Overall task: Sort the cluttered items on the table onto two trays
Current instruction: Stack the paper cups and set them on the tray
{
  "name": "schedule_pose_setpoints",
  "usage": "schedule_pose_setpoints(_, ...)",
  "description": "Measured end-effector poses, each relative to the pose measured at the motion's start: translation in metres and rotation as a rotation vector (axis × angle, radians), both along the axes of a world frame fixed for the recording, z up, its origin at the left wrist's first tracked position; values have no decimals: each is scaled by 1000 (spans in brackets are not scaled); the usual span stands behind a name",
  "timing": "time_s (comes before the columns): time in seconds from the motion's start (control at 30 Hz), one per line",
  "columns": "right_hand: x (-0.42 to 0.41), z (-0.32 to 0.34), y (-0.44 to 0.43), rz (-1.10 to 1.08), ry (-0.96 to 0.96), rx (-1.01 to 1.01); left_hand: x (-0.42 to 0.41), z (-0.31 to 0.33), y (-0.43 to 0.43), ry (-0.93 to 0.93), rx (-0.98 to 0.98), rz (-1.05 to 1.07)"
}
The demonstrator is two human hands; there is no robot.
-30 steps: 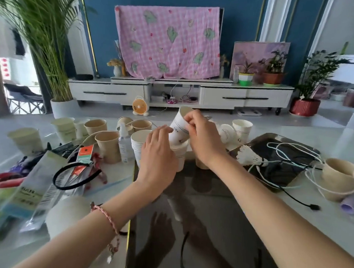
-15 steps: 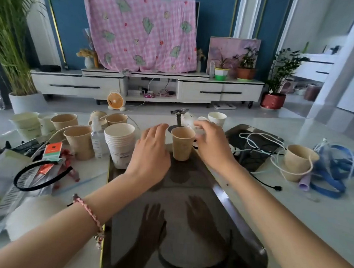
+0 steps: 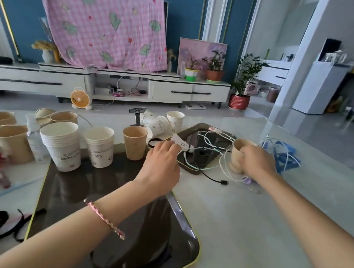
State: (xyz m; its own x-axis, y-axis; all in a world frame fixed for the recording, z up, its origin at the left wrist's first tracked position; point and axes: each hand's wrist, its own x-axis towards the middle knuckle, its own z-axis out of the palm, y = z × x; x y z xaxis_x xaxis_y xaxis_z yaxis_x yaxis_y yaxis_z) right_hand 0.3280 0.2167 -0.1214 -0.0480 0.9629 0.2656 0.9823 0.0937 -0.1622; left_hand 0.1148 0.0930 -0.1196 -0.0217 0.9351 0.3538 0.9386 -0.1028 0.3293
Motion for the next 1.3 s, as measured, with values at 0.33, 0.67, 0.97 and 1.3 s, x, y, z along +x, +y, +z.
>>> schedule_pose_setpoints(0.33,-62,61,-28,413,723,204,-43,-9,-11,-48,-81,231)
schedule_pose_setpoints(0.67,-214,42,-37,663,488,147,-88,-19,-38,32,23,233)
schedule_pose_setpoints(0.97,-242,-1,-18,744,234,-140,-102,-19,-21,30,157,197)
schedule_pose_setpoints(1.3,-188,26,29,615,601,-37,-90,47,52,-32,247,181)
